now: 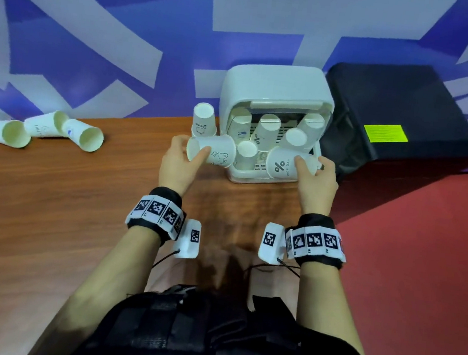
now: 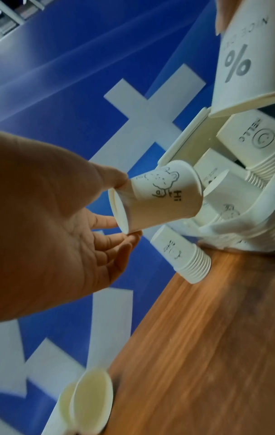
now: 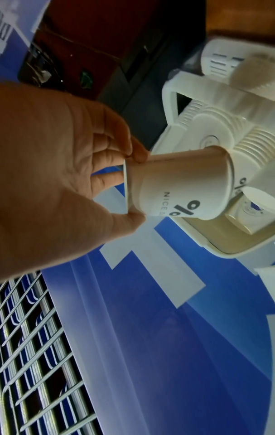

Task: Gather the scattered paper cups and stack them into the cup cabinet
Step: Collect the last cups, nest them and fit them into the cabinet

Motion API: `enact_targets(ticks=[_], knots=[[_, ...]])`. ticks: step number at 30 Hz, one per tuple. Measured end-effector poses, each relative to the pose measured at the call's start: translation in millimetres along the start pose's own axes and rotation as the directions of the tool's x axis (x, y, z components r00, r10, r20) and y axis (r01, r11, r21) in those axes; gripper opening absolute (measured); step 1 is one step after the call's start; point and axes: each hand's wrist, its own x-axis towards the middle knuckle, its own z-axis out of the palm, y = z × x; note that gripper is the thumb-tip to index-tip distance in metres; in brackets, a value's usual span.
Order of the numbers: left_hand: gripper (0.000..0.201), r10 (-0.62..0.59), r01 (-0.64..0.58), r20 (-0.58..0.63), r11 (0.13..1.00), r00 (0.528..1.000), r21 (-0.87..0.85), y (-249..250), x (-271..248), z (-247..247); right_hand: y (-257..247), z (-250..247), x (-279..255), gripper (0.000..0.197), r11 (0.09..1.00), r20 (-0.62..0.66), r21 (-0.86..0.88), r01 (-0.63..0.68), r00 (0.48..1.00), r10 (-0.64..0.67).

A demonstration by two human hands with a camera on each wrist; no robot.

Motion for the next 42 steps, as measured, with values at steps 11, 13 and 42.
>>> enact_targets(ticks=[11, 13, 42], knots=[[0.058, 0.197, -0.243, 0.177, 0.924, 0.964, 0.296, 21, 41, 52, 0, -16, 36, 0.037, 0.996, -0.093, 0.072, 0.042, 0.995, -0.035], [0.059, 0.225, -0.3, 0.244, 0.892, 0.943, 0.338, 23, 48, 59, -4, -11, 38, 0.036, 0.995, -0.064, 0.089, 0.049, 0.997, -0.043], [0.058, 0.14, -0.359, 0.443, 0.812, 0.886, 0.461, 2, 74, 97, -16, 45, 57, 0.044, 0.93, 0.048, -0.019, 0.366, 0.93, -0.365]])
